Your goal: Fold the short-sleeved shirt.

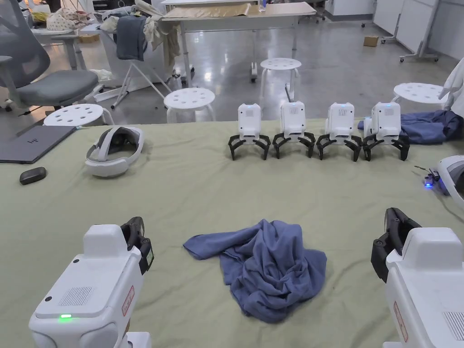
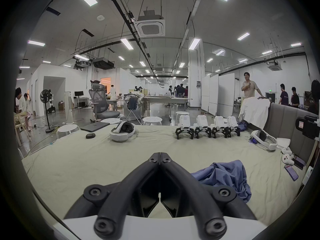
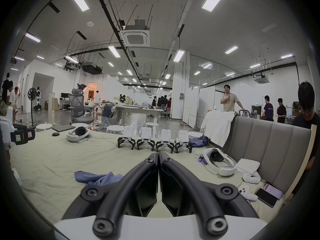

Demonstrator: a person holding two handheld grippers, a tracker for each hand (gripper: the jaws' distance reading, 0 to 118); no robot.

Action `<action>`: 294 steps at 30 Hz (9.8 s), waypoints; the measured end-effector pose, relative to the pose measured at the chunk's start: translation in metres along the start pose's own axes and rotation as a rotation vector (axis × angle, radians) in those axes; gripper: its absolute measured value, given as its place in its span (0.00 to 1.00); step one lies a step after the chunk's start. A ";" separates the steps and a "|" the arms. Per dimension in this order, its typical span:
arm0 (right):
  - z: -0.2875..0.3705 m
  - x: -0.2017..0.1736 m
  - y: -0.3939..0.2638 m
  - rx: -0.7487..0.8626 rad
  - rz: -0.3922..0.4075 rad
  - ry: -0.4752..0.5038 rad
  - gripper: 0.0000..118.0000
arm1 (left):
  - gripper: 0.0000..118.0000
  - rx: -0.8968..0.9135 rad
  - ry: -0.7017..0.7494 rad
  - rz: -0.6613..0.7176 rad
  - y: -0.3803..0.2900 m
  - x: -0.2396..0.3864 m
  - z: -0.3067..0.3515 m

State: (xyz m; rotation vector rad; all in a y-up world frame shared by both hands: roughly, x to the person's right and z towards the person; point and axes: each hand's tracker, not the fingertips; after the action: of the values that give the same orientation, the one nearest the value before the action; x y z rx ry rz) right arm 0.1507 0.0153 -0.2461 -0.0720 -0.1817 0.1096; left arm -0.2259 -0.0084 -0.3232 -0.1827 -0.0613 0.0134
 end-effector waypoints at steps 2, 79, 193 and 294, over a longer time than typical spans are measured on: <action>-0.003 -0.001 0.000 -0.001 0.001 0.002 0.04 | 0.00 -0.038 -0.013 -0.009 0.006 0.001 -0.010; -0.248 -0.030 -0.134 -0.864 -0.139 0.208 0.37 | 0.00 -0.730 -0.230 0.096 -0.025 -0.007 -0.235; -0.271 0.035 0.143 -0.293 0.032 0.176 0.06 | 0.00 -0.201 0.088 0.052 0.223 -0.056 -0.218; 0.023 0.043 -0.038 -0.432 -0.291 0.212 0.91 | 0.96 -0.345 0.016 -0.009 -0.011 -0.049 0.028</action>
State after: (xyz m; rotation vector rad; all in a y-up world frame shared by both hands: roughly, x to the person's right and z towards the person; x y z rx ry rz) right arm 0.1928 -0.0164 -0.2131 -0.4838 0.0003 -0.2292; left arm -0.2768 -0.0148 -0.2963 -0.5277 -0.0480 -0.0082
